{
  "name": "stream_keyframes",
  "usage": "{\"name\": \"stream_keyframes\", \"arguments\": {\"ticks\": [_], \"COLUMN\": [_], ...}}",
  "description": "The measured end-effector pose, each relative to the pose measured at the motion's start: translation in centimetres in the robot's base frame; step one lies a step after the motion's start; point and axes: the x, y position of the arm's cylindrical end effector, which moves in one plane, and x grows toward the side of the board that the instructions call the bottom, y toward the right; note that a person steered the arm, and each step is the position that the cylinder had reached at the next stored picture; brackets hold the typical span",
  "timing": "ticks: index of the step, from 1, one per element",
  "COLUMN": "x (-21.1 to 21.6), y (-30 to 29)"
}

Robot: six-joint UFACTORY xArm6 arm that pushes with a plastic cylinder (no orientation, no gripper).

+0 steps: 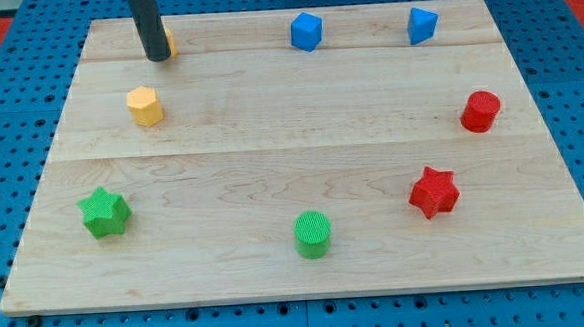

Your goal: Move the red circle to the top right of the red star

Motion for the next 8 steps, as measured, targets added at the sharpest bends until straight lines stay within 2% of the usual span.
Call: {"name": "stream_keyframes", "arguments": {"ticks": [1, 2, 3, 4, 5, 6, 7, 8], "x": [5.0, 11.7, 14.6, 9.9, 9.5, 13.7, 14.5, 17.8], "y": [2.5, 8.0, 20.0, 28.0, 36.0, 45.5, 45.0, 50.8]}}
